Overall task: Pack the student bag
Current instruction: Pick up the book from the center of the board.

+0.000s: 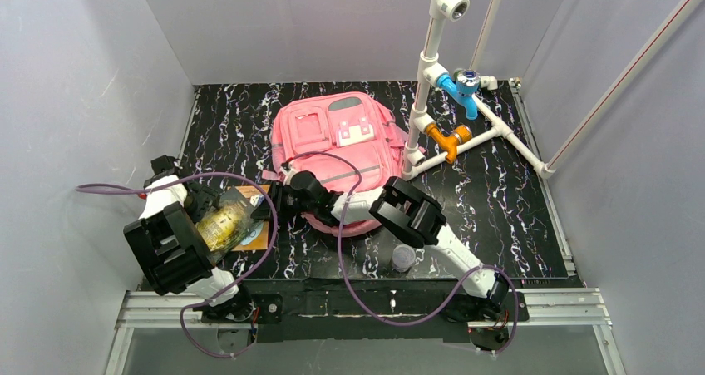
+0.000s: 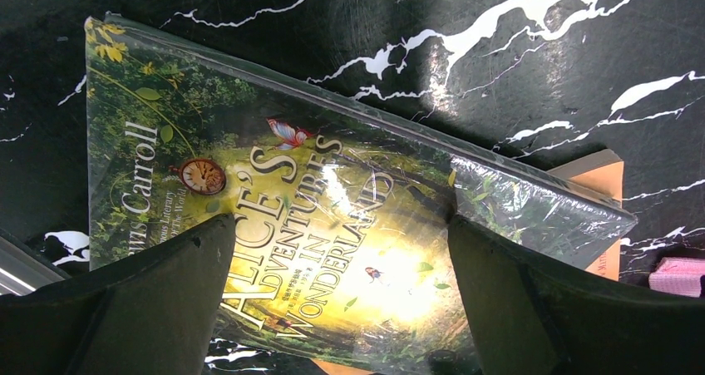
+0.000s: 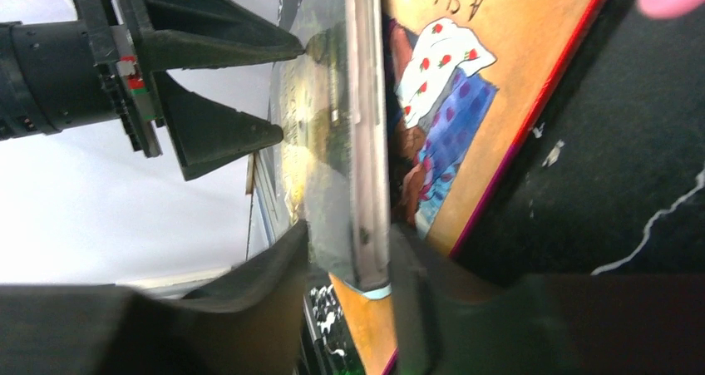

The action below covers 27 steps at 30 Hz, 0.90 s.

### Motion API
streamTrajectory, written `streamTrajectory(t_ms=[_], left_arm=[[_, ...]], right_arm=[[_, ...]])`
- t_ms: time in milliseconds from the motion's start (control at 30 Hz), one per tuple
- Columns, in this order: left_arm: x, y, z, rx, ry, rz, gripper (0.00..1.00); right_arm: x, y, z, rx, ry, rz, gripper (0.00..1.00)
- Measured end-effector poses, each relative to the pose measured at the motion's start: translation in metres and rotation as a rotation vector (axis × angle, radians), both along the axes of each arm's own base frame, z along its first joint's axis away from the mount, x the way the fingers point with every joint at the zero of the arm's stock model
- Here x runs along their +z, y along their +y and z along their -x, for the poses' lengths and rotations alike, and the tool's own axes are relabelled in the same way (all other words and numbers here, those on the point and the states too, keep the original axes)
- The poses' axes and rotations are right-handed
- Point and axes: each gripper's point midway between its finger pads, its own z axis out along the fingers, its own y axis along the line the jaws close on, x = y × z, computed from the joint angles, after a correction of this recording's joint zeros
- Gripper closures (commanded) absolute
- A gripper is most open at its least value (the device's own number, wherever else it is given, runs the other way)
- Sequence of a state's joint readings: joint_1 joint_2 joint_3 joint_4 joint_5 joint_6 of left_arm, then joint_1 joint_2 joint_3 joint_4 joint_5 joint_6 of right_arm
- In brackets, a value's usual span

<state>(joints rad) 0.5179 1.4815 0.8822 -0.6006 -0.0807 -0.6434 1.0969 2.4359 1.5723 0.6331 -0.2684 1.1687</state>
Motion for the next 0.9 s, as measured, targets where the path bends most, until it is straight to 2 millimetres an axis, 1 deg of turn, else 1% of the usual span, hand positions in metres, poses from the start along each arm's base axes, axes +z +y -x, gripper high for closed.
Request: streamTrajectory(t_ms=[100,133,167,233,300,333,400,433,500,533,600,667,733,767,833,867,900], left_arm=[[0.001,0.001,-0.001,-0.006,-0.004,0.0,0.02],[0.001,0.001,-0.001,-0.011,-0.007,-0.002,0.02],[0.003,0.001,-0.002,-0.015,-0.015,-0.005,0.02],[0.01,-0.001,-0.008,-0.034,-0.052,-0.01,0.02],[0.021,-0.011,-0.017,-0.085,-0.106,-0.011,0.02],[0.03,-0.02,-0.023,-0.132,-0.146,-0.012,0.02],[0.056,-0.042,-0.037,-0.233,-0.244,-0.014,0.02],[0.071,-0.051,-0.044,-0.274,-0.296,-0.018,0.02],[0.113,-0.073,-0.062,-0.368,-0.429,-0.041,0.02],[0.139,-0.084,-0.071,-0.414,-0.505,-0.057,0.02],[0.193,-0.105,-0.083,-0.495,-0.658,-0.089,0.02],[0.24,-0.124,-0.086,-0.562,-0.793,-0.108,0.02],[0.273,-0.14,-0.083,-0.62,-0.892,-0.109,0.02],[0.286,-0.148,-0.079,-0.654,-0.933,-0.104,0.02],[0.3,-0.16,-0.072,-0.719,-0.99,-0.091,0.02],[0.304,-0.165,-0.069,-0.756,-1.01,-0.082,0.02],[0.306,-0.171,-0.067,-0.794,-1.025,-0.068,0.02]], right_arm=[[-0.006,0.004,-0.002,-0.001,0.002,0.0,0.89],[-0.006,0.006,-0.002,0.0,0.004,-0.002,0.96],[-0.004,0.007,-0.003,0.0,0.009,-0.007,0.99],[0.003,0.011,-0.003,0.006,0.014,-0.021,0.99],[0.01,0.014,-0.002,0.017,0.005,-0.03,0.99],[0.012,0.015,-0.001,0.021,-0.006,-0.025,0.99],[0.02,0.012,0.002,0.025,-0.028,0.0,0.99],[0.028,0.009,0.003,0.023,-0.048,0.015,0.99],[0.048,-0.001,0.005,0.021,-0.105,0.04,0.99],[0.061,-0.008,0.006,0.02,-0.139,0.055,0.99],[0.094,-0.023,0.008,0.014,-0.208,0.069,0.99],[0.126,-0.043,0.009,0.009,-0.267,0.078,0.99],[0.159,-0.065,0.008,0.003,-0.323,0.07,0.99],[0.172,-0.076,0.006,-0.002,-0.347,0.067,0.99],[0.195,-0.103,0.0,-0.018,-0.392,0.063,0.99],[0.203,-0.116,-0.003,-0.024,-0.404,0.064,0.99],[0.21,-0.132,-0.009,-0.034,-0.415,0.068,0.99]])
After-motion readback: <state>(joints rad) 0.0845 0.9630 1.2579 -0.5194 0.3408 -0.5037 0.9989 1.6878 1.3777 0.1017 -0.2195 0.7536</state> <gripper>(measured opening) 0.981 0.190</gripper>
